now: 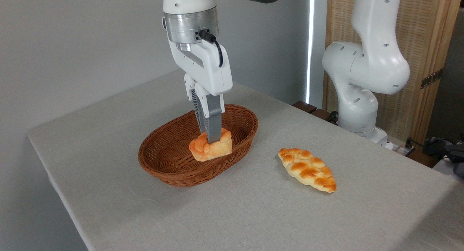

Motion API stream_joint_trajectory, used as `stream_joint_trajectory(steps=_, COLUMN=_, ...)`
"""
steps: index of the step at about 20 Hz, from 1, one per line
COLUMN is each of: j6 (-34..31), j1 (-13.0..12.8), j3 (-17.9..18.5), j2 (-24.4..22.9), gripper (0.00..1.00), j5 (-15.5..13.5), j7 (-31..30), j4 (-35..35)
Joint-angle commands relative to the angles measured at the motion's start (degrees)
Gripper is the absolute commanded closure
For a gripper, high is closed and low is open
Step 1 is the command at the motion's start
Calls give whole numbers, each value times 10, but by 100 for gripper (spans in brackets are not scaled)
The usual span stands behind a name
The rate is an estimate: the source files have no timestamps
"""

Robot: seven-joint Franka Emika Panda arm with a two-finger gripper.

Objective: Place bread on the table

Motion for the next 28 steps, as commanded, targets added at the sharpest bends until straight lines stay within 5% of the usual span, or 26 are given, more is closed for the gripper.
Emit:
stream_joint_trajectory(steps=1, j6=3, j1=-3, j3=8, j2=6, gripper=40, j5=14, j7=8, j4=1)
stream_joint_trajectory(steps=4, j6=4, j1=-2, j3=8, j2=10, gripper=33, j5=18, j7=9, j4=-4)
stream_joint_trajectory(steps=7, j6=5, j1=-3, j3=7, j2=10, gripper=14, j5=65, j7=9, j4=-12)
stream_joint_trajectory(steps=12, j6=5, j1=-3, j3=7, j2=10, gripper=0, j5=69, j7=10, j4=-12)
stream_joint_trajectory(steps=23, j6=4, j1=-3, j3=6, j2=9, gripper=0, j5=60, j7=-5, j4=-8)
stream_joint_trajectory(steps=28, j6=4, j1=-8, j3=-2, j2=4, gripper=0, j5=27, j7=-139, j4=-1)
